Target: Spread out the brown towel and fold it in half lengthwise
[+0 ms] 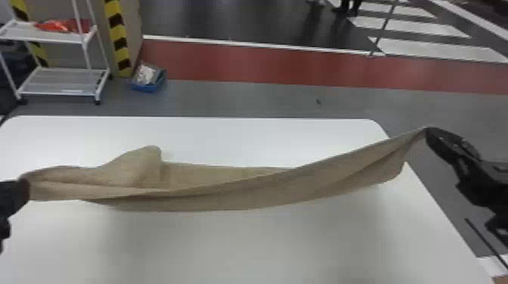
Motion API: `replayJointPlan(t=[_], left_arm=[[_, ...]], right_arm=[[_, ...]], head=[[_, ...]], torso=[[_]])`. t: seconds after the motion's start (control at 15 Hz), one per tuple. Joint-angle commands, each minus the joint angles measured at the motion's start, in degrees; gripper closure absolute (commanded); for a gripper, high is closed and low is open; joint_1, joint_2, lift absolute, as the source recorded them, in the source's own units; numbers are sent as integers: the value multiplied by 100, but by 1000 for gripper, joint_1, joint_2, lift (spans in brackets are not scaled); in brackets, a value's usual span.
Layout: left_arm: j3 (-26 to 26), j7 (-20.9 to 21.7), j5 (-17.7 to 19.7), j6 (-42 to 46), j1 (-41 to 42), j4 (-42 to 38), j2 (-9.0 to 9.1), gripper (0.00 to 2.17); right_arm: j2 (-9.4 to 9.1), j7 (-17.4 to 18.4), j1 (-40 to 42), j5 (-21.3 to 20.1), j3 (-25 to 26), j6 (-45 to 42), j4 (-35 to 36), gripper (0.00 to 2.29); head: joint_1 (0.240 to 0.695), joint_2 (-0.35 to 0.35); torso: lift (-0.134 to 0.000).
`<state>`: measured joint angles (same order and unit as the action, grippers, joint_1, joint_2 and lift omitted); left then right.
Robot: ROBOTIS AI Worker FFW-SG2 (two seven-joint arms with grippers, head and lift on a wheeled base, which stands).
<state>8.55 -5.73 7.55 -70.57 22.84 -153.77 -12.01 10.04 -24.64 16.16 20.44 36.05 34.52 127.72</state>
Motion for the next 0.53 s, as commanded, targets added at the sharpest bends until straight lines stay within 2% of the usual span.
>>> replayJointPlan(t=[0.0, 0.07, 0.2, 0.33, 0.47], left_arm=[[-47, 28, 1, -322, -816, 664, 50, 1241], [-82, 28, 1, -393, -1177, 1025, 50, 1241], [-170, 19, 19, -428, -1853, 1719, 50, 1244], [-302, -78, 54, -410, -2750, 2738, 68, 1244], [-469, -289, 107, 187, -3743, 4074, 112, 1244]], right_arm=[[129, 21, -605, -365, -344, 218, -485, 1028], [138, 21, -939, -532, -459, 253, -775, 1028], [279, 30, -1546, -761, -652, 323, -1302, 1028], [481, 47, -2398, -1007, -881, 376, -2137, 1028], [666, 47, -3277, -1279, -1153, 182, -3130, 1028]], head=[[695, -173], [695, -165], [695, -149], [689, -135], [655, -129]], torso=[[-125], [-125], [-125], [-125], [-125]])
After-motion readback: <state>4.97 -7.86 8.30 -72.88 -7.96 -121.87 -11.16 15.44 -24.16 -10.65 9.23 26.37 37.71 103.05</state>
